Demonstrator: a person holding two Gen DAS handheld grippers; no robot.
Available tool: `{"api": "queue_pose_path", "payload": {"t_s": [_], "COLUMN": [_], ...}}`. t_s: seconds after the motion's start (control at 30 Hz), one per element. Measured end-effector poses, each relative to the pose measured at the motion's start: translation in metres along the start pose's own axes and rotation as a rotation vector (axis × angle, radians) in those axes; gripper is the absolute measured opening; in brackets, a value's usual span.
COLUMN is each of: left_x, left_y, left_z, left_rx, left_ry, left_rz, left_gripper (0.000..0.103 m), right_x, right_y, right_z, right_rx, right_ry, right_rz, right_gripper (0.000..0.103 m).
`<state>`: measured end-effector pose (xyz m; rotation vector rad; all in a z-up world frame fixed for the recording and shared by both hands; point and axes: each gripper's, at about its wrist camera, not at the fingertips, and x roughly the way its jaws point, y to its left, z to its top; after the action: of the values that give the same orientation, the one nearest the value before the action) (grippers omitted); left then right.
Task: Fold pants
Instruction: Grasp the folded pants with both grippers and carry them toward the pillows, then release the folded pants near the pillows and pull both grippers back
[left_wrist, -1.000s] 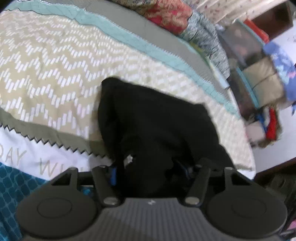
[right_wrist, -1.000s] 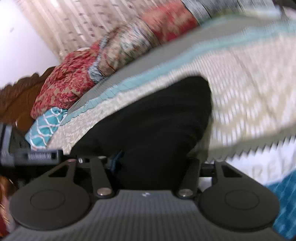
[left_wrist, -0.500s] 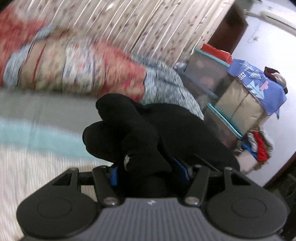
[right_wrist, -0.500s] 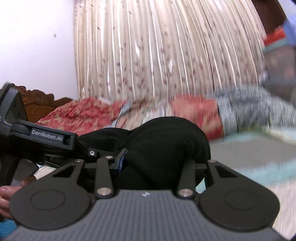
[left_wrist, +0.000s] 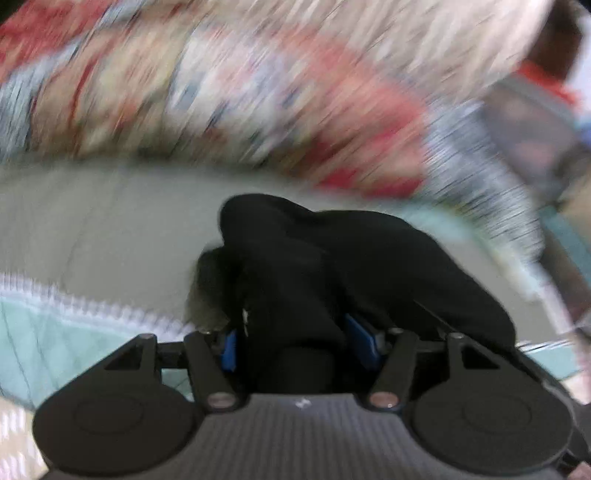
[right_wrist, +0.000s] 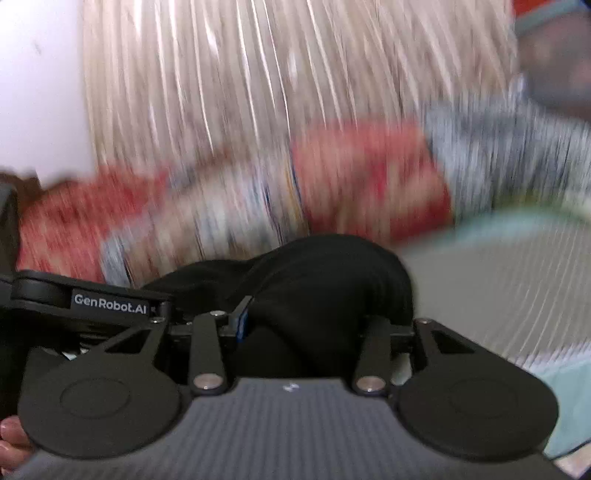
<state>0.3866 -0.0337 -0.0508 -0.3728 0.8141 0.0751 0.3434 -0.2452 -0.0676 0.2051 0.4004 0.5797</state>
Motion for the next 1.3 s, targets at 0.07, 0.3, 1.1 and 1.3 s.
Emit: {"api": "queue_pose_path", "payload": {"t_s": [0.07,0.3,1.1,1.3], "left_x": [0.012,-0.029,-0.245,-0.282], "left_y": [0.012,-0.003,-0.079,-0.083], "left_z": [-0.014,-0.033,-0.197,-0.229], "left_rx": [-0.042,-0.026,0.150,0.147], "left_ry": [-0.007,-0.039,-0.047,-0.029], "left_rz": [0.029,0.069,0.380,0.353], "left_gripper": [0.073,0.076,0.103,0.103], "right_x": [0.011,-0.030,-0.267,-0.306], "right_y": [-0.004,-0.006,0.088,0.105], "right_z": [-0.019,-0.015,-0.063,-0.089], "right_rx": [0.001,0.132,0.168,0.191], "right_ry": [0.046,0.051,0.056,0.113], "right_rz": [-0.075,-0.053,-0.175,-0.174], "right_gripper": [0.068,0.083,0.095,0.098]}}
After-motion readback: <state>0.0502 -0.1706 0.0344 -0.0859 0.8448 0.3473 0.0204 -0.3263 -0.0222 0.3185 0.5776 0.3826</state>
